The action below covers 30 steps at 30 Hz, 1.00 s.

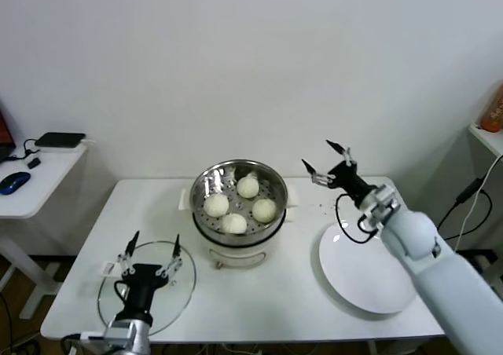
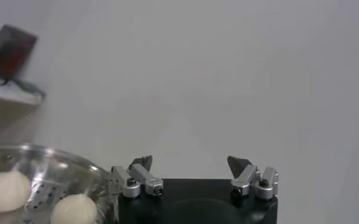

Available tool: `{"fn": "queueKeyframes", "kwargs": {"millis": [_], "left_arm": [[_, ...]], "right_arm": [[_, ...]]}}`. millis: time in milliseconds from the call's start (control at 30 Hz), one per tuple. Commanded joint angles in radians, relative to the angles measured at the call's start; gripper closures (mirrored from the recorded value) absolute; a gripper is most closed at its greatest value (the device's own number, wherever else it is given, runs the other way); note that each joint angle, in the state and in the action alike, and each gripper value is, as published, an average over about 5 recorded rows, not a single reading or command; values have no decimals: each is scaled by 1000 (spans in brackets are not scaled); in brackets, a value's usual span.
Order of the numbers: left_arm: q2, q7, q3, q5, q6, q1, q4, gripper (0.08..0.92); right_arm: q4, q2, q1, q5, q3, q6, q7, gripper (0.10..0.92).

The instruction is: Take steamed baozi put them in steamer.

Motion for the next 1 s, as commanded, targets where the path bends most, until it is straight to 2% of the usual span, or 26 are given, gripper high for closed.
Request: {"fn": "queueKeyframes", "kwargs": {"millis": [33,467,1000], "left_arm": [[8,-5,-14,-7,-1,-3,16,177],[19,-7,-22,-19,2,2,17,177],[21,-2,-29,-19,-7,21,6,177]], "right_arm": [[103,267,-489,-71,323,171,118,203],[144,378,-714,-47,295,246,152,203],[173,250,-751,12,200,307,234,203]]}}
